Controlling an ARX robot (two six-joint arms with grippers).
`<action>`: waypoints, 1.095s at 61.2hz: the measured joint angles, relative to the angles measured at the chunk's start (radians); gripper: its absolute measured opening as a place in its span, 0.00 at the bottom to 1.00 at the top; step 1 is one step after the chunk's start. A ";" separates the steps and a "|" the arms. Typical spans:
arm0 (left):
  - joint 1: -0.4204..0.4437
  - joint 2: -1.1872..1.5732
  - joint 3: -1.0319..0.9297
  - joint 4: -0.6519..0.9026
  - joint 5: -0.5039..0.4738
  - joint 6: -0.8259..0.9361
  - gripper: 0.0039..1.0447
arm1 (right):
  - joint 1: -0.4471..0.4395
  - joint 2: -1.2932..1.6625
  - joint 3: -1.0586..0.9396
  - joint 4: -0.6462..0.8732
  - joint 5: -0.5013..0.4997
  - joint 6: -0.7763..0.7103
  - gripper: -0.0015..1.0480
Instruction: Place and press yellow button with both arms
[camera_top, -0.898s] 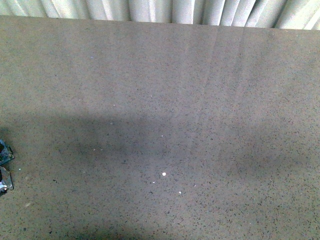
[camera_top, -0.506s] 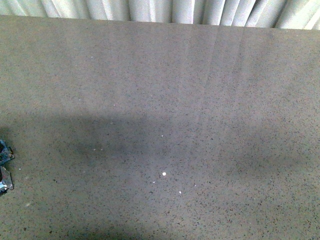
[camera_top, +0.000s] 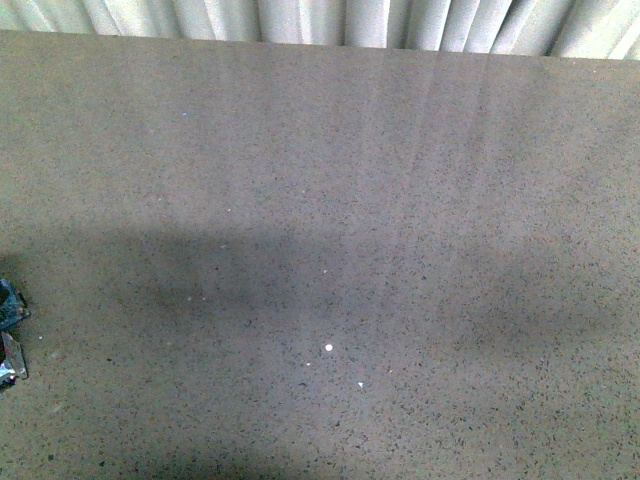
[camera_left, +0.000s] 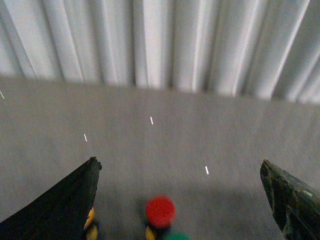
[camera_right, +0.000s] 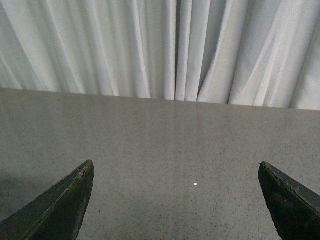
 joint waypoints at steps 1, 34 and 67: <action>0.000 0.044 0.025 -0.054 0.000 -0.004 0.91 | 0.000 0.000 0.000 0.000 -0.001 0.000 0.91; 0.350 0.949 0.043 0.586 0.125 0.153 0.91 | 0.000 0.000 0.000 0.000 0.000 0.000 0.91; 0.410 1.374 0.196 0.780 0.177 0.195 0.91 | 0.000 0.000 0.000 0.000 0.000 0.000 0.91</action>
